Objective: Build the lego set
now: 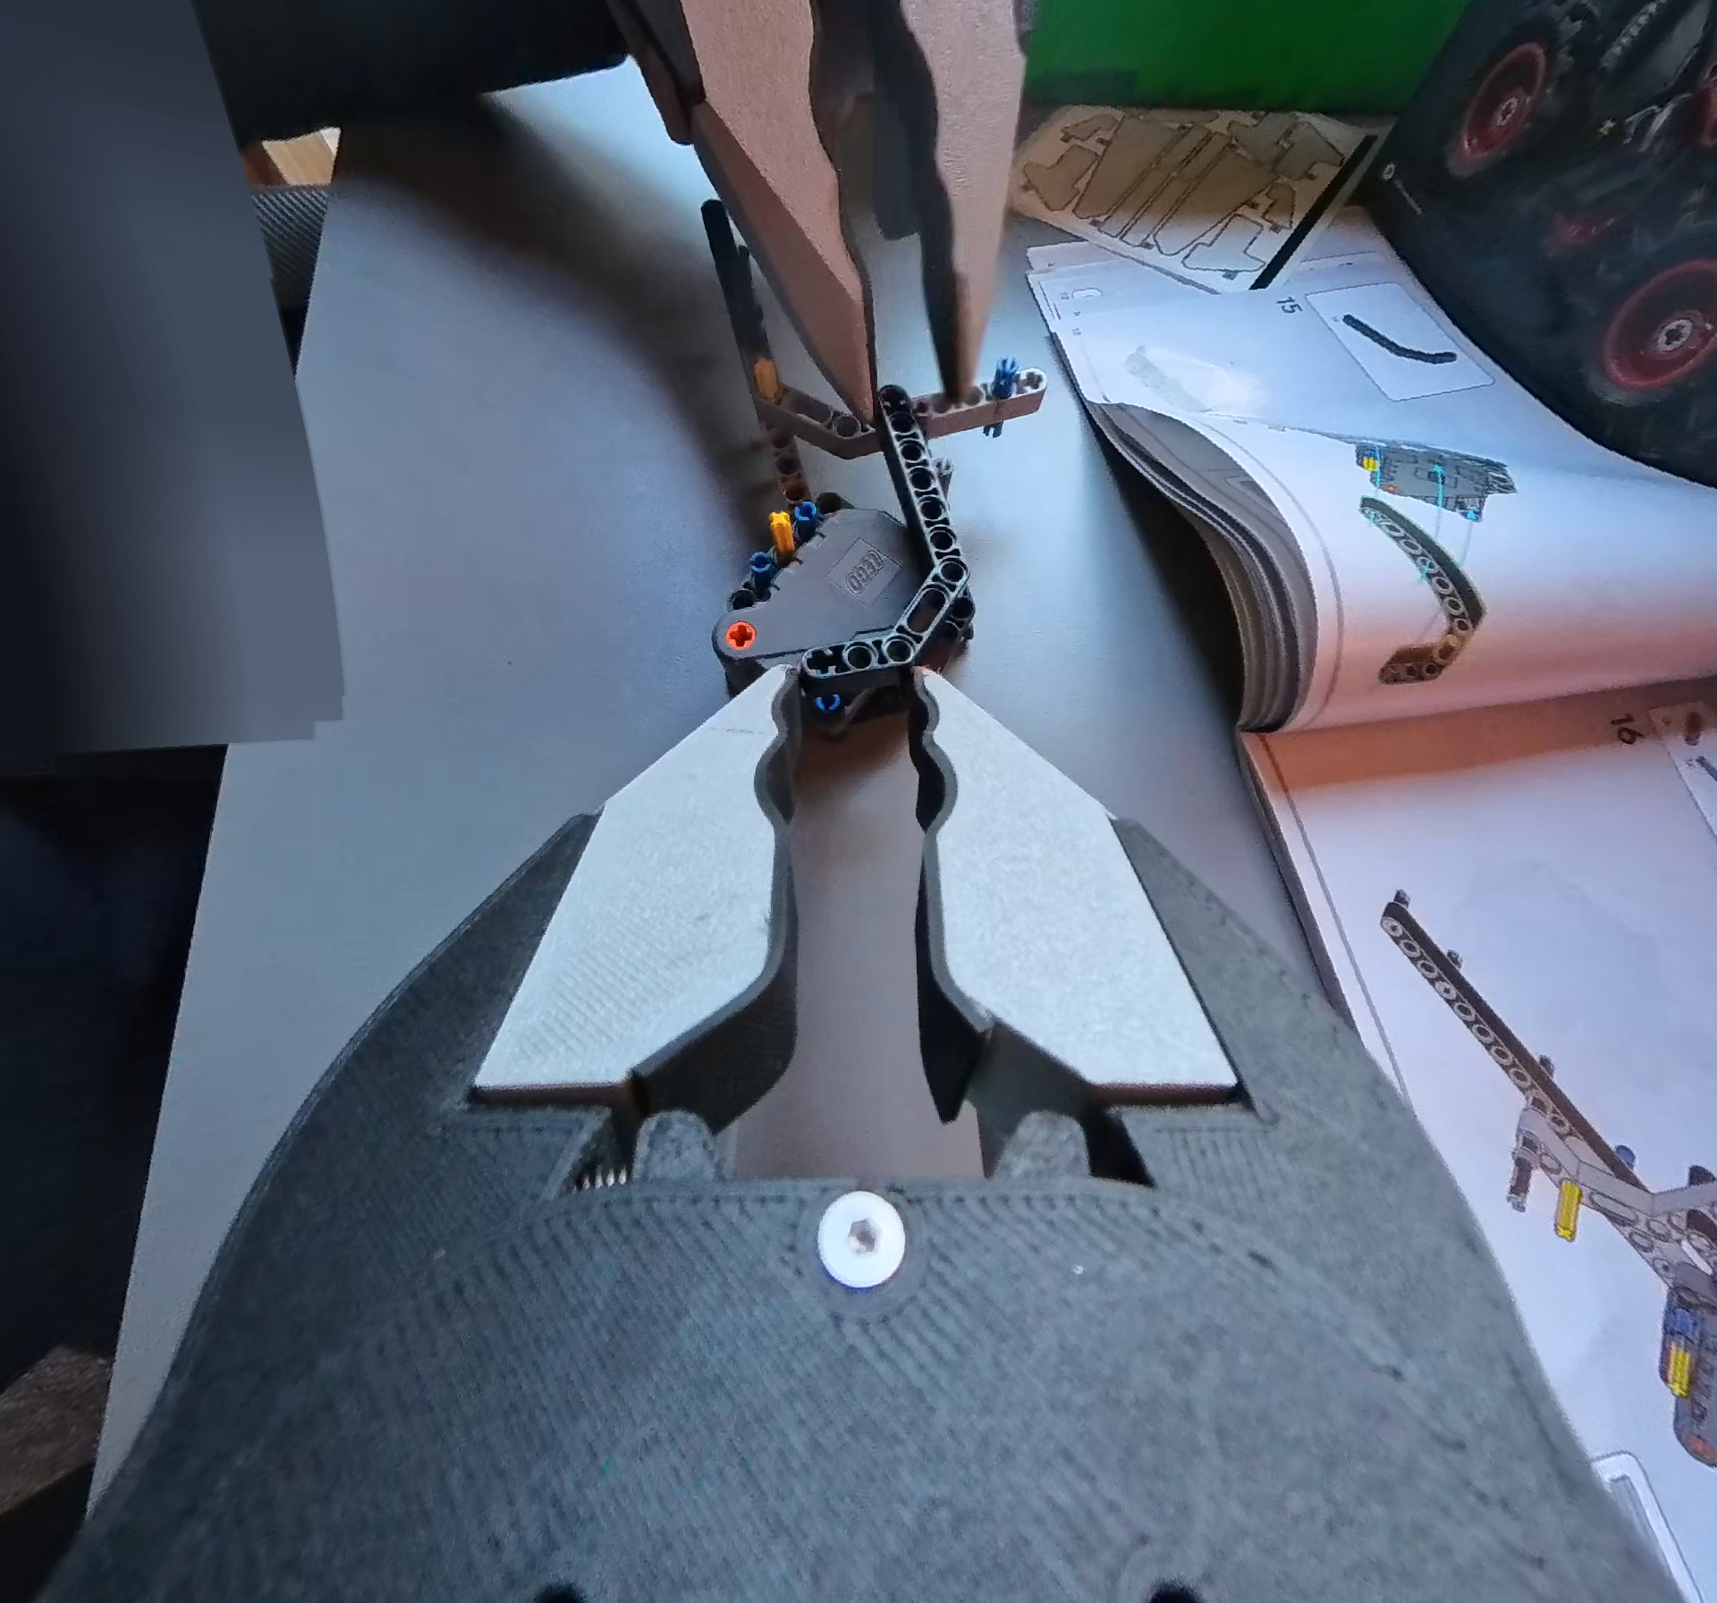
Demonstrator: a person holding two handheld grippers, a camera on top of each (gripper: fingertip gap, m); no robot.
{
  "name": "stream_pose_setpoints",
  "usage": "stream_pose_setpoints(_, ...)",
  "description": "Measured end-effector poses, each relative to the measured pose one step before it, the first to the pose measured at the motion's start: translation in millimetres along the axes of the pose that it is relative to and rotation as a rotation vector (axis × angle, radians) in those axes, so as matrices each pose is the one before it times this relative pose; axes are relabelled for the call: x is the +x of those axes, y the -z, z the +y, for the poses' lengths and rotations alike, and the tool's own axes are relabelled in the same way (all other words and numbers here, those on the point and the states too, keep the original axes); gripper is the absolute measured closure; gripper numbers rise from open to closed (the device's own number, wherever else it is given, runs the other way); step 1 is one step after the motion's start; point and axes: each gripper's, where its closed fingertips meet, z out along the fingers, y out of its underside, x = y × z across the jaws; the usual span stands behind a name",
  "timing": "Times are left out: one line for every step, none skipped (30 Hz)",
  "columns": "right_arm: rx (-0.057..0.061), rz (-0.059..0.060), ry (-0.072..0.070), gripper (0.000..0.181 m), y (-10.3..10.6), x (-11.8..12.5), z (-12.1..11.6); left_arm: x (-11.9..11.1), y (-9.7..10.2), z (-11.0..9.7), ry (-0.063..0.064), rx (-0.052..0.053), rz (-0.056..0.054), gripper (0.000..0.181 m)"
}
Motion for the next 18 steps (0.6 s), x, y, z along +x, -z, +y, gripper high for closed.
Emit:
stream_pose_setpoints(0.001, 0.0001, -0.0035, 0.162, -0.22, 0.26, 0.0, 1.84, 0.02, -0.52, 0.0001, 0.005, 0.0108, 0.173)
stream_pose_setpoints(0.0015, -0.0008, -0.0032, 0.162, -0.2, 0.16, -0.16, -0.31, -0.29, 0.23, -0.0012, -0.0037, -0.0035, 0.173)
stream_pose_setpoints(0.0007, -0.0024, -0.0014, 0.162, -0.09, -0.21, 0.0, -1.2, -0.16, 0.66, -0.0011, -0.0063, -0.0099, 0.17)
stream_pose_setpoints(0.0002, -0.0011, -0.0002, 0.162, 0.1, -0.13, 0.05, -0.54, 0.1, 0.6, -0.0001, -0.0046, -0.0045, 0.168)
stream_pose_setpoints(-0.0003, 0.0014, 0.0015, 0.162, 0.1, 0.16, -0.02, 0.66, 0.13, 0.25, -0.0004, -0.0016, 0.0029, 0.168)
stream_pose_setpoints(-0.0004, 0.0016, 0.0028, 0.162, 0.04, 0.05, 0.07, 1.04, -0.1, 0.32, -0.0004, -0.0015, 0.0046, 0.17)
stream_pose_setpoints(-0.0001, 0.0028, 0.0027, 0.162, -0.04, 0.19, -0.14, 0.12, -0.34, 0.71, -0.0023, -0.0054, -0.0019, 0.171)
stream_pose_setpoints(0.0007, 0.0036, 0.0019, 0.162, -0.11, 0.33, -0.14, -0.3, -0.28, 0.81, -0.0029, -0.006, -0.0056, 0.172)
stream_pose_setpoints(0.0005, 0.0013, 0.0003, 0.162, 0.07, 0.3, -0.12, 0.57, -0.19, 0.38, -0.0014, -0.0046, -0.0002, 0.174)
stream_pose_setpoints(0.0003, -0.0004, -0.0018, 0.162, 0.04, 0.12, 0.0, 0.36, 0.07, -0.18, -0.001, -0.0015, -0.0018, 0.175)
stream_pose_setpoints(0.0008, 0.0001, -0.0029, 0.162, -0.02, 0.2, 0.03, -0.16, 0.38, -0.53, -0.005, 0.0011, -0.0058, 0.177)
stream_pose_setpoints(0.0004, 0.0006, -0.0006, 0.162, 0.11, 0.22, -0.09, -0.37, 0.69, -0.99, -0.0048, 0.0035, -0.0071, 0.177)
stream_pose_setpoints(0.0011, -0.0003, 0.0035, 0.162, 0.29, -0.17, -0.27, 0.58, 0.9, -1.06, -0.0045, 0.0032, -0.0009, 0.178)
stream_pose_setpoints(0.0041, -0.0004, 0.0061, 0.162, 0.36, -0.56, -0.87, 0.78, 1.15, -1.05, -0.0044, 0.0024, -0.001, 0.178)
stream_pose_setpoints(0.0044, 0.003, 0.0061, 0.162, 0.34, -0.07, -0.92, 0.19, 1.37, -1.38, -0.0044, 0.0037, -0.0051, 0.178)
stream_pose_setpoints(0.0018, 0.0049, 0.0037, 0.162, 0.31, 0.49, -0.58, -0.3, 1.18, -1.86, -0.0061, 0.0073, -0.0081, 0.177)
stream_pose_setpoints(0.0003, 0.0049, 0.0012, 0.162, -0.04, 0.83, -0.17, -0.81, 0.62, -1.41, -0.0075, 0.0056, -0.0087, 0.178)
stream_pose_setpoints(-0.0014, 0.0053, -0.0019, 0.162, -0.3, 1.12, 0.31, -1.68, -0.14, -0.64, -0.0057, 0.0014, -0.0119, 0.178)
